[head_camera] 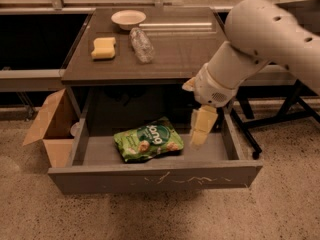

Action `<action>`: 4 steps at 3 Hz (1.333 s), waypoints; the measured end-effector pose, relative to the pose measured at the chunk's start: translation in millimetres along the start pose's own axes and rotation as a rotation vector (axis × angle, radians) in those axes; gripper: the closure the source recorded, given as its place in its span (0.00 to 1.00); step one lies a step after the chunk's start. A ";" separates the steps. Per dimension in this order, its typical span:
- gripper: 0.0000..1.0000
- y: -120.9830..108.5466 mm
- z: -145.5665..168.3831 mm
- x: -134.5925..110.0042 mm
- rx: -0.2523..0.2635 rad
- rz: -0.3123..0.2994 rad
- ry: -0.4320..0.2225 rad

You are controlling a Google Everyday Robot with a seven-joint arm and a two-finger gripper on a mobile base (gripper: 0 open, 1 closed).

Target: Pick green rice chip bag from top drawer and place on counter

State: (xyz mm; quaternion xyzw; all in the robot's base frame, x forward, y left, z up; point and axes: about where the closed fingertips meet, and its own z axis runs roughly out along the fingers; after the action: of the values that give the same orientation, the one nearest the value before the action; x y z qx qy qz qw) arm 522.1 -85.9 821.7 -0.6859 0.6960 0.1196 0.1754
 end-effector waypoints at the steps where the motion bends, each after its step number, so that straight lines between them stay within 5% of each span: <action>1: 0.00 -7.6 27.0 -20.1 -0.018 -0.050 -0.066; 2: 0.00 -8.4 29.6 -21.4 -0.019 -0.054 -0.071; 4: 0.00 -40.5 93.1 -28.8 -0.075 -0.124 -0.007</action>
Offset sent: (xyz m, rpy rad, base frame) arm 0.0095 0.0285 -0.0155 0.0602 -0.0058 0.0562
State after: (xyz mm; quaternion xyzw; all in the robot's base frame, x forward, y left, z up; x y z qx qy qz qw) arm 569.8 -23.0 751.8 -0.7334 0.6466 0.1369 0.1594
